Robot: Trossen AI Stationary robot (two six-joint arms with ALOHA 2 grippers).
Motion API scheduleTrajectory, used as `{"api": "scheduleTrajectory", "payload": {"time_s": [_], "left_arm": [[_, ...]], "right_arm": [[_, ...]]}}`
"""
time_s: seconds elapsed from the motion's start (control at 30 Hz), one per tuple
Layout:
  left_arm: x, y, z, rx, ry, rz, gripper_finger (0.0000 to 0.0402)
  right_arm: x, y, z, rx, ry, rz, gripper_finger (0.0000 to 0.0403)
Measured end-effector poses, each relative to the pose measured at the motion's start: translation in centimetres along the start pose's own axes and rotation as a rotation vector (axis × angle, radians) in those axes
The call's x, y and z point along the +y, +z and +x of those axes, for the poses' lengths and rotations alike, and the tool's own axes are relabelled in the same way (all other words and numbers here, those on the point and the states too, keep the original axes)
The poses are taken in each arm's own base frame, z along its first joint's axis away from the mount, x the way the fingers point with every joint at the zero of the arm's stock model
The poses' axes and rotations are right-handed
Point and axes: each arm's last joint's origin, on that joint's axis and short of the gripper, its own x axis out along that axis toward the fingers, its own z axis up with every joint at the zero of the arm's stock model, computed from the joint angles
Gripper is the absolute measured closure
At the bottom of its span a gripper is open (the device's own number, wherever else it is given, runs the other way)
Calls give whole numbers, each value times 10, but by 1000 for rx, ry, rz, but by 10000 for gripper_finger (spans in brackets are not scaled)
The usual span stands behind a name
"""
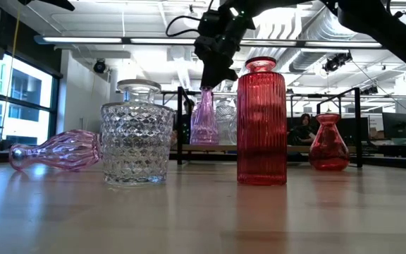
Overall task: Sort vases onto shelf
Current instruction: Align the violet vase with the other violet vase on the shelf
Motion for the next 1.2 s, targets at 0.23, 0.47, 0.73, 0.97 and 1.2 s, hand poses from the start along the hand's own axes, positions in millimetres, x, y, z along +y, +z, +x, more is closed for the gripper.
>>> {"api": "scheduleTrajectory", "payload": {"time_s": [0.23, 0.47, 0.73, 0.97, 1.2], "left_arm": [[0, 0, 0, 0, 0, 1, 225], [0, 0, 0, 5, -9, 1, 225], [-1, -1, 0, 14, -27, 2, 225], [-1, -1, 0, 16, -27, 7, 225], [-1, -1, 0, 17, -28, 21, 225]], "right_arm": [[9, 3, -6, -41, -50, -28, 311], [24, 5, -30, -123, -80, -49, 311], [70, -14, -31, -17, -164, -100, 365], [81, -20, -16, 13, -197, -81, 399], [66, -24, -5, 68, -208, -4, 402]]}}
